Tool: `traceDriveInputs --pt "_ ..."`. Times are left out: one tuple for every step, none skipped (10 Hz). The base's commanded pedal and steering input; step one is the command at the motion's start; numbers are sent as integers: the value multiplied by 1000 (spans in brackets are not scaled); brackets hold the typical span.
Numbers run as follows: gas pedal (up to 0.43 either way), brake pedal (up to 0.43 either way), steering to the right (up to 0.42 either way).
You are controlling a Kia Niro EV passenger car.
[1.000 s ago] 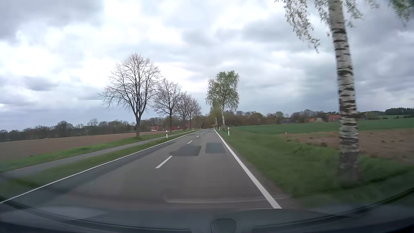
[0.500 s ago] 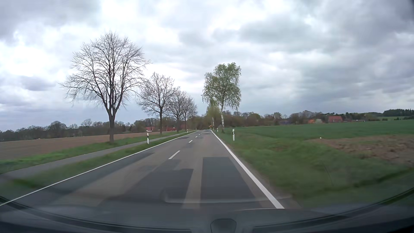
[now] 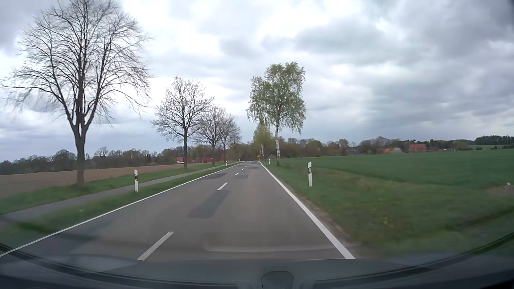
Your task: Follow the waypoints while adhering to traffic rules and regulations
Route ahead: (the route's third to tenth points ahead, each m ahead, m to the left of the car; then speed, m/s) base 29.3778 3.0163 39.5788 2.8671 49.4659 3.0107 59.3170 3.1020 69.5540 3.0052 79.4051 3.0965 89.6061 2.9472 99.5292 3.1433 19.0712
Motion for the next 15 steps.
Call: traceDriveInputs --pt "130 0 1" --pt "118 0 1" --pt "110 0 0" --pt "110 0 0" --pt "98 0 -1" --pt "98 0 -2" --pt "98 0 -3" --pt "98 0 -4" --pt "87 0 -4" --pt "67 0 -4" --pt "67 0 -4" --pt "59 0 -4" --pt "47 0 -4" --pt "39 0 -4" --pt "28 0 -4"
